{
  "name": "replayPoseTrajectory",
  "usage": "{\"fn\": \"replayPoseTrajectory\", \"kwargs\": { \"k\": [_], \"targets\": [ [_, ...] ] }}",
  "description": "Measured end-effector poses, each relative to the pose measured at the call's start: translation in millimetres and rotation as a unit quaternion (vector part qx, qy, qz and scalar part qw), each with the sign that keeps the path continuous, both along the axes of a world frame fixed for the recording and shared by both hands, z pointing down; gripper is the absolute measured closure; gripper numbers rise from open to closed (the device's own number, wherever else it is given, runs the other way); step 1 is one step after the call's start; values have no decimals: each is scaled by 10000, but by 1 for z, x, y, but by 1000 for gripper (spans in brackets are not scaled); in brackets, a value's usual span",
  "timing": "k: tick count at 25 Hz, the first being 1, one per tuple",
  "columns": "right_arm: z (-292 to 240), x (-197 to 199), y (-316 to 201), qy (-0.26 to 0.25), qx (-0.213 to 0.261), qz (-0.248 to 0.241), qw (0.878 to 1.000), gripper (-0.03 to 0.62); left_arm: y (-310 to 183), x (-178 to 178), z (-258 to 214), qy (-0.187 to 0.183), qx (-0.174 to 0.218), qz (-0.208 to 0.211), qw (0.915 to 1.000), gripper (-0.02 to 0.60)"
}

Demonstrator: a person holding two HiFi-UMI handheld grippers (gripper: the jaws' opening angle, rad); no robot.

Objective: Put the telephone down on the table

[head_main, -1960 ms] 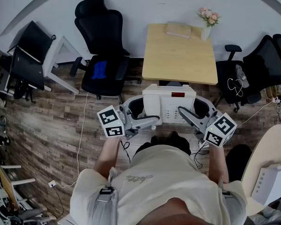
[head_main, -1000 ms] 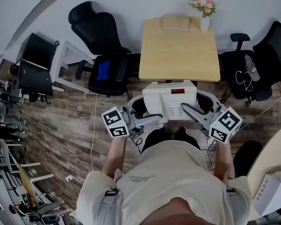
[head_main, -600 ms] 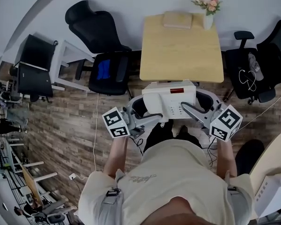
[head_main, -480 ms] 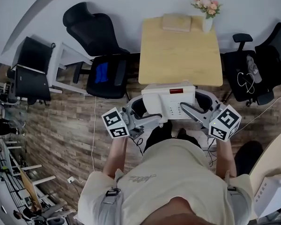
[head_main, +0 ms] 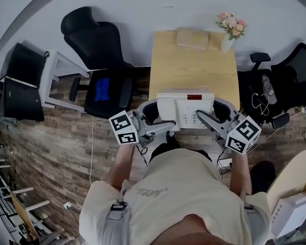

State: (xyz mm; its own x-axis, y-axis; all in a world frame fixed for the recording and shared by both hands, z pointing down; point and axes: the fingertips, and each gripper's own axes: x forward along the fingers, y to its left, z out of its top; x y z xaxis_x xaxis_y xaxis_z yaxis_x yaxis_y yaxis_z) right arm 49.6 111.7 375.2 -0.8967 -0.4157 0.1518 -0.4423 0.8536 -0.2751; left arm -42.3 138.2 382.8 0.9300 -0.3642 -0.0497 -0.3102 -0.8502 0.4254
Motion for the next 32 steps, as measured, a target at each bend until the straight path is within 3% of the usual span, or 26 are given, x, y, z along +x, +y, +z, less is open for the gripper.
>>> {"fn": "replayPoseTrajectory", "kwargs": {
  "k": [8,14,32],
  "targets": [
    [1,-41,-46,36,-26,305,9995,364,-51,-42,2,60,-36,314,9995,202],
    [14,-53,-77,117,-261,406,9988,365,-85,-54,14,123,-209,444,9987,202],
    [42,-25,-226,-191,-633,-77,9978,365,-224,-26,33,-235,-611,-44,9978,202]
  ]
}}
